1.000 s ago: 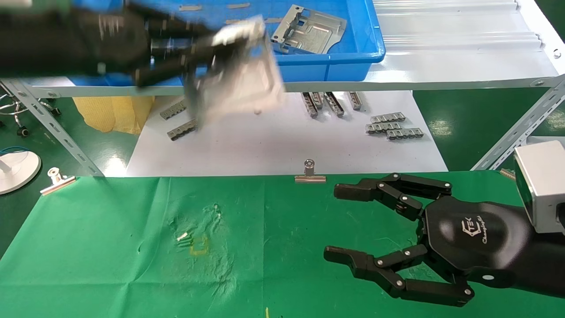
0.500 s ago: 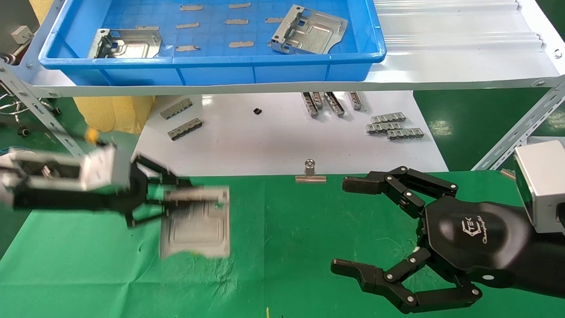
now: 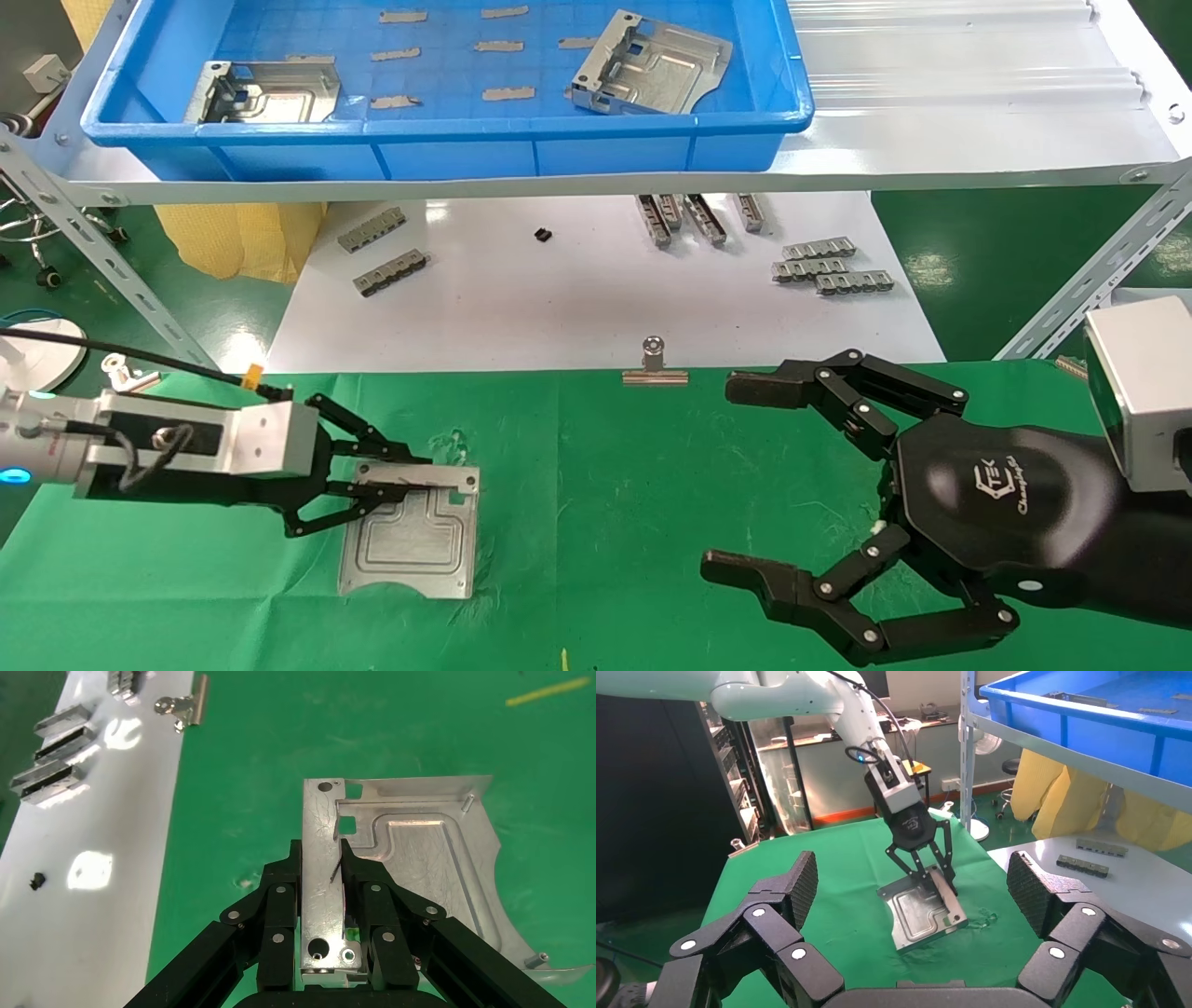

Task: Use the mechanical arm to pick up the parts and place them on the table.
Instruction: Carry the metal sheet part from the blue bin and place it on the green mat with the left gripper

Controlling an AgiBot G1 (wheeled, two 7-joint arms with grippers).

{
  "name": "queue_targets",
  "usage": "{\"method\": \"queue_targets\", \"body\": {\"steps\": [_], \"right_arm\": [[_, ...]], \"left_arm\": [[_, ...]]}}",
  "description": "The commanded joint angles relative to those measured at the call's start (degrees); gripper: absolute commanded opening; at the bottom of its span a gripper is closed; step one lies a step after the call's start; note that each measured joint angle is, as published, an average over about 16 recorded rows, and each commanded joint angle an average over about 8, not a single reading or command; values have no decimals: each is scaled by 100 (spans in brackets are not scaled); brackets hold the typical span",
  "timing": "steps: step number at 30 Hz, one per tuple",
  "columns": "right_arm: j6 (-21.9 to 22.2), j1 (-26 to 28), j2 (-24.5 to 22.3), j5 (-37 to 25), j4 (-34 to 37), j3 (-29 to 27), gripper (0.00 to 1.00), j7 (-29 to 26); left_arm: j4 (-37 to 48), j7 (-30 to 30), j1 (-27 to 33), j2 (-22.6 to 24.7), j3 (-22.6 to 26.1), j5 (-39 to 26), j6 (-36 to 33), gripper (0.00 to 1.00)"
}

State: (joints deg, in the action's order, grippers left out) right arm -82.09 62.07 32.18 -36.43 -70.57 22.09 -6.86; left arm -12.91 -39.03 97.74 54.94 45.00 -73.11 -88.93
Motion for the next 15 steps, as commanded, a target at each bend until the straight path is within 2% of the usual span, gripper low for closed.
{"method": "queue_targets", "body": {"steps": [1,10,15], "right_arm": [[0,0,0,0,0,0,100,0],[0,0,0,0,0,0,100,0],[0,0,0,0,0,0,100,0]], "left_arm": [[112,-194,8,53,44,-58,10,100],[683,-434,159,213,31,-34,67,100],[923,-321,196,211,-49,99,-73,100]]}}
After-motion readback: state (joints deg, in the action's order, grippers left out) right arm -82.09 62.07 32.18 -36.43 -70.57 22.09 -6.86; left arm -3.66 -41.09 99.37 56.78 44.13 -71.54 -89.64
